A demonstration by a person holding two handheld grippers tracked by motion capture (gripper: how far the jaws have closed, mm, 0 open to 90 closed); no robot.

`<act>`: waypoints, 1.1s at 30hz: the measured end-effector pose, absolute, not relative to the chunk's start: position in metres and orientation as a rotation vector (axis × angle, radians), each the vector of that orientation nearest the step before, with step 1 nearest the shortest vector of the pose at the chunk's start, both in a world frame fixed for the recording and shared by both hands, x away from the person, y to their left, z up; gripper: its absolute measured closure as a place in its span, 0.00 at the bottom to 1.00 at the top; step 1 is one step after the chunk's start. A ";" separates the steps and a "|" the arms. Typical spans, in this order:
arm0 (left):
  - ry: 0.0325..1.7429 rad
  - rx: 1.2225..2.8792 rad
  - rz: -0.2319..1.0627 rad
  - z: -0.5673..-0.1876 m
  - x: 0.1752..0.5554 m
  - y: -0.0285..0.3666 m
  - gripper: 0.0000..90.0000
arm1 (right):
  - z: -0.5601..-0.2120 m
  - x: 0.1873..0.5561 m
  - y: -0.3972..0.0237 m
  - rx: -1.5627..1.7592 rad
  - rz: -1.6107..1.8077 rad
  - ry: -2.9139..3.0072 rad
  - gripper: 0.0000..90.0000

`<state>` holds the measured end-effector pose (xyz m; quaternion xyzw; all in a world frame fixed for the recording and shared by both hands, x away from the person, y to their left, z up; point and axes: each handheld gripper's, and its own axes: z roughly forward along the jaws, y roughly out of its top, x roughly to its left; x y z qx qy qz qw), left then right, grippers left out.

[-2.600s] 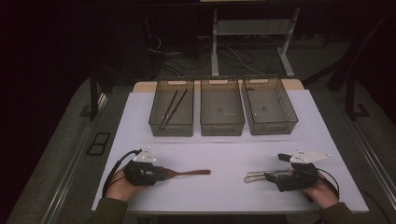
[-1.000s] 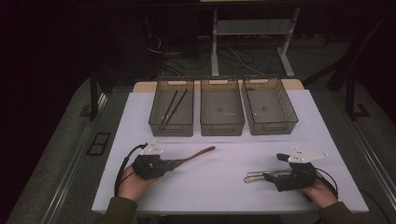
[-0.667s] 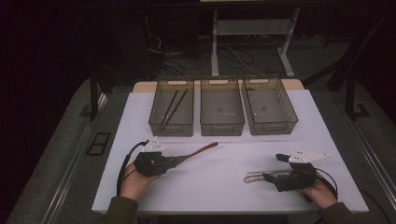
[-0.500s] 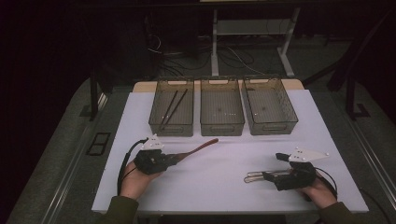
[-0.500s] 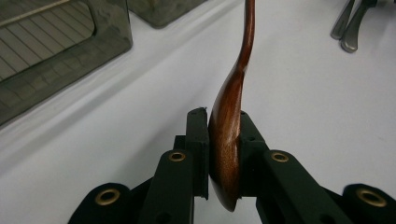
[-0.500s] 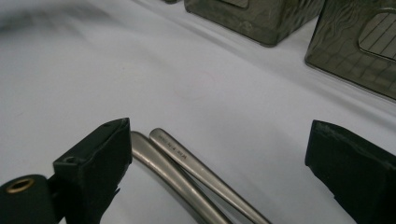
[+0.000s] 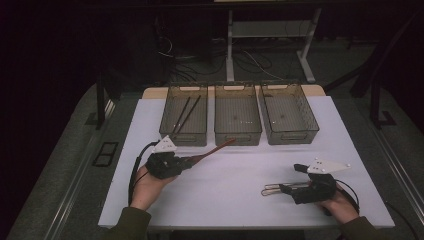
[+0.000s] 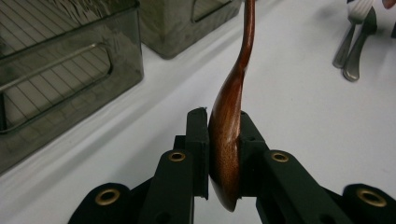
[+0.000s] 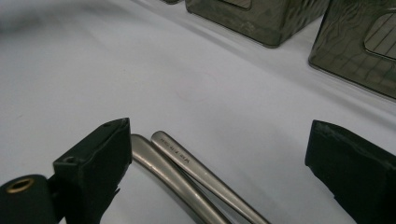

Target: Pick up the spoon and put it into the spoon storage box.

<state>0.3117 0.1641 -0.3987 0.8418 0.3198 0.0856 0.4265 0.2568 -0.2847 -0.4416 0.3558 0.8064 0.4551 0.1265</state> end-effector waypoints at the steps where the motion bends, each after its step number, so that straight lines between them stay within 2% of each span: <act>1: 0.802 2.099 0.216 -0.398 0.313 0.163 0.87 | -0.441 0.257 -0.285 1.037 1.326 2.346 0.07; 33: 0.808 2.049 0.299 -0.363 0.366 0.118 0.87 | -0.441 0.256 -0.286 1.040 1.329 2.342 0.07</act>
